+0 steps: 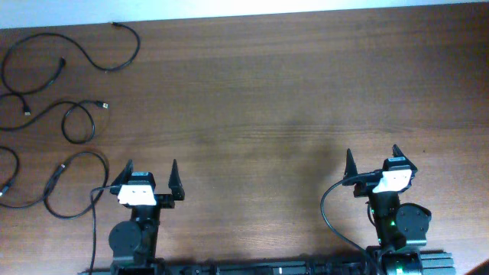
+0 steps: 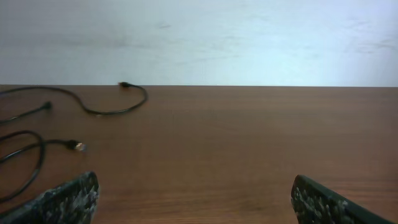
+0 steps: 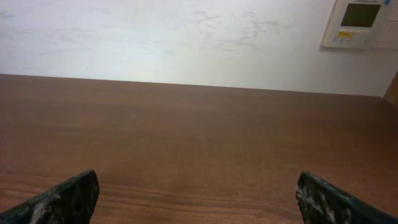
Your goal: Untangle cables
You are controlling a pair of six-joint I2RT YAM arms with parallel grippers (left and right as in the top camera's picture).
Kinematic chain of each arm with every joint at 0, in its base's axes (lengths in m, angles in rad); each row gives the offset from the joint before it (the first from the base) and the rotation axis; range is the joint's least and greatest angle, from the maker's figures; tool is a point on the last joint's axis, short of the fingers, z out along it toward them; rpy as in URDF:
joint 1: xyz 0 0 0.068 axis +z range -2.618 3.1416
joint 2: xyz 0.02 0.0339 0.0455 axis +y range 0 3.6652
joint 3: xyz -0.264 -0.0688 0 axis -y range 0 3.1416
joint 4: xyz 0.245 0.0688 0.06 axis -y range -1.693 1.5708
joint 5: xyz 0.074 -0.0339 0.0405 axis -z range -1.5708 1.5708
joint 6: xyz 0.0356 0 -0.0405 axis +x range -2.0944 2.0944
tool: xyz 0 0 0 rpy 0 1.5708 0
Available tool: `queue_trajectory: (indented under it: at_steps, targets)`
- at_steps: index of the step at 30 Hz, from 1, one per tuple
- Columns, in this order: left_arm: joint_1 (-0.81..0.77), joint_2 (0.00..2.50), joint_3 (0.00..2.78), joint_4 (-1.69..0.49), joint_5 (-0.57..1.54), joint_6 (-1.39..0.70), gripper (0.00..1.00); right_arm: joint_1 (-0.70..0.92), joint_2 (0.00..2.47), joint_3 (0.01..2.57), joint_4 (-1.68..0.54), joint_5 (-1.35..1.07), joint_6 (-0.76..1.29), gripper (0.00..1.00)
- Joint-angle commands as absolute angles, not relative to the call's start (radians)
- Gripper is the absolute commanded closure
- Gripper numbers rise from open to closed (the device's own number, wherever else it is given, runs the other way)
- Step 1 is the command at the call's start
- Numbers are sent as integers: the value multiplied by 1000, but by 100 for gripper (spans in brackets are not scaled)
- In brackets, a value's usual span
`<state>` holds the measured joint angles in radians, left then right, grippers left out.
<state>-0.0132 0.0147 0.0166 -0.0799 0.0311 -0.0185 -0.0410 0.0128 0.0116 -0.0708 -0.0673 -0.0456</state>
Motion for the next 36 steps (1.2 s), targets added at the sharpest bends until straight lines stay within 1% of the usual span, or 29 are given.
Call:
queue_trajectory:
  at_steps: [1, 36]
  targets:
    - [-6, 4, 9, -83, -54, -3, 1, -33, 6, 6, -75, -55, -48, 2]
    - [-6, 5, 9, -79, -68, -2, 1, -33, 6, 6, -75, -55, -48, 2]
